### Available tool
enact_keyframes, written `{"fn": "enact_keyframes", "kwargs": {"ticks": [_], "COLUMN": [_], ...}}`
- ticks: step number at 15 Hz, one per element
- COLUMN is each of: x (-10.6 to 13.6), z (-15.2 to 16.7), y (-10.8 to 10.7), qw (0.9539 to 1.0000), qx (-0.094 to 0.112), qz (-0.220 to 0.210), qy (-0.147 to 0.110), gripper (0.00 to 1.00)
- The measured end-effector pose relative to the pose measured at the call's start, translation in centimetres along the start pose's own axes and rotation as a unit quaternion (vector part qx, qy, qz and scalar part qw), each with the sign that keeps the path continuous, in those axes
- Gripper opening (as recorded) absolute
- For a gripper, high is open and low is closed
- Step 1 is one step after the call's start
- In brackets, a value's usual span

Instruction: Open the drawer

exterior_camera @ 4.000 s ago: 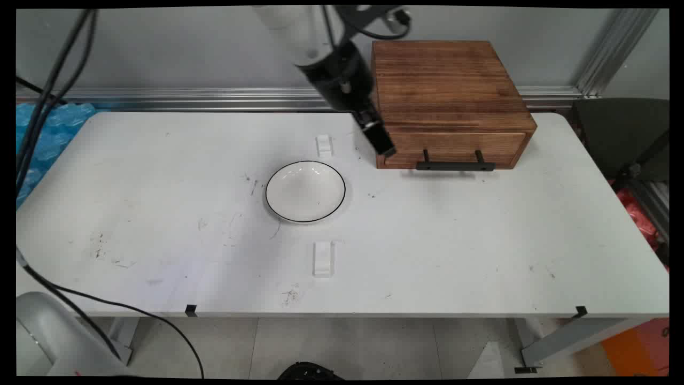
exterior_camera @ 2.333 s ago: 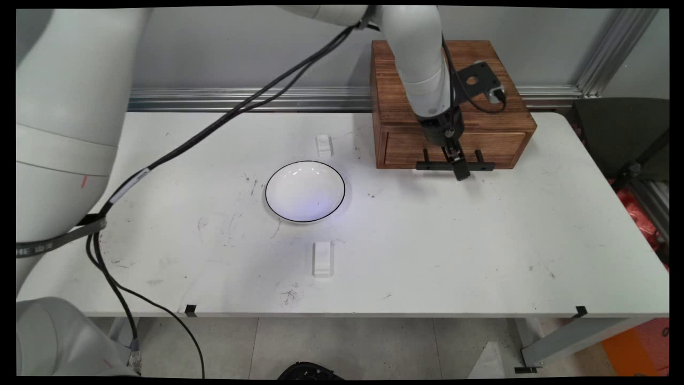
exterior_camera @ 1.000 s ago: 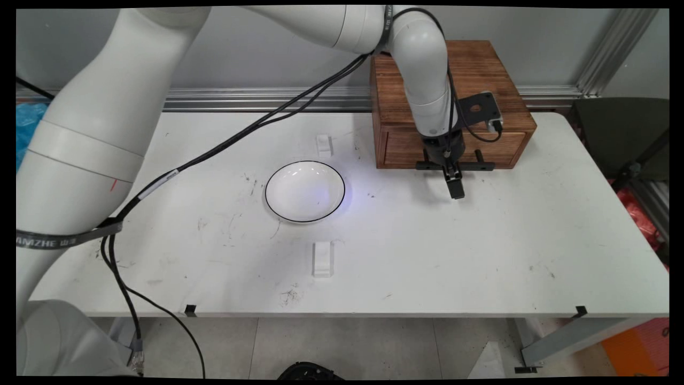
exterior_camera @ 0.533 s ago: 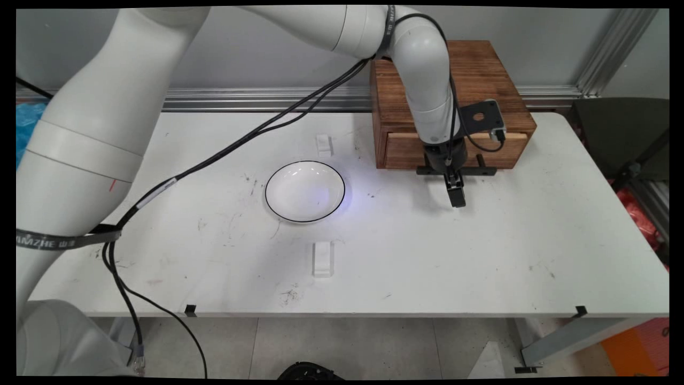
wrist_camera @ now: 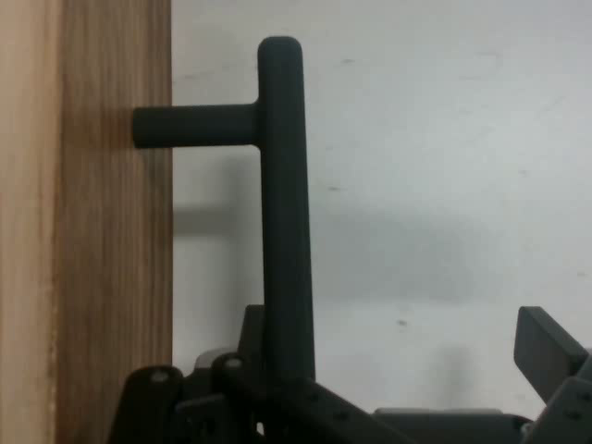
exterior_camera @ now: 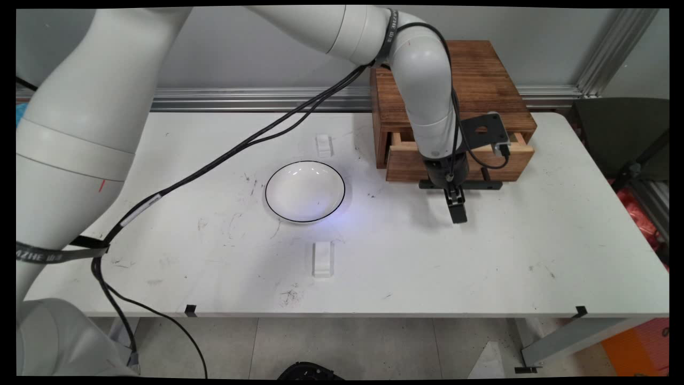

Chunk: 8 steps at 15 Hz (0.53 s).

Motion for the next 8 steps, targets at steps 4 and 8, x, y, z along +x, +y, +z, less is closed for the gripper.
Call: {"fn": "enact_keyframes", "kwargs": {"ticks": [4, 8], "x": [0.1, 0.2], "z": [-0.7, -1.4], "y": [2.5, 4.8], "qw": [0.9999, 0.9998], "qx": [-0.011, -0.020], "qz": [-0.002, -0.004], "qy": [0.001, 0.004], "gripper": [1.00, 1.00]}}
